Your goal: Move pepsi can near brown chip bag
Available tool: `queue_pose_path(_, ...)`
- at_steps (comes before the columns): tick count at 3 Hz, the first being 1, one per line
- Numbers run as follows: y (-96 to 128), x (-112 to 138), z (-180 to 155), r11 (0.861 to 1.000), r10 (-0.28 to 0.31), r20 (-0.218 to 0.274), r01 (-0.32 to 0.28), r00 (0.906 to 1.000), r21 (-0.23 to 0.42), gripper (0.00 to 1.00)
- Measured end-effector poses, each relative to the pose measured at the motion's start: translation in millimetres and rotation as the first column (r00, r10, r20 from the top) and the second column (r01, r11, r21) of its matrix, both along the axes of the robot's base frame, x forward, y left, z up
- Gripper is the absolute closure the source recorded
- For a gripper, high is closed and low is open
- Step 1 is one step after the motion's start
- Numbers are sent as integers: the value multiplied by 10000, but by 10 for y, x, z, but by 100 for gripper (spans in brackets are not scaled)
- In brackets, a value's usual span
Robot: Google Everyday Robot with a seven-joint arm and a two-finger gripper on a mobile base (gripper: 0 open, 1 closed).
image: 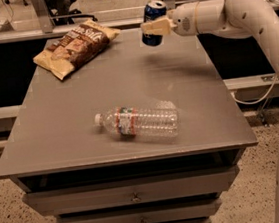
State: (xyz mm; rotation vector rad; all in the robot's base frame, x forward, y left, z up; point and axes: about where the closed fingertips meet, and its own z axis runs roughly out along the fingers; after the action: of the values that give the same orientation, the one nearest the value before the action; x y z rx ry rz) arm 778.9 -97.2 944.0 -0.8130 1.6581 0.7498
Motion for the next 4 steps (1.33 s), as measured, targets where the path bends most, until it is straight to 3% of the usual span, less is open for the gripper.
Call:
queue_pose_path(1,494,21,144,9996,293,416,-295,9987,46,100)
queue_pose_path(2,1011,85,56,9956,700,534,-664,9961,-667,100)
queue_pose_path(4,1561,202,-296,9823,1105,280,-1049,9935,-1551,100)
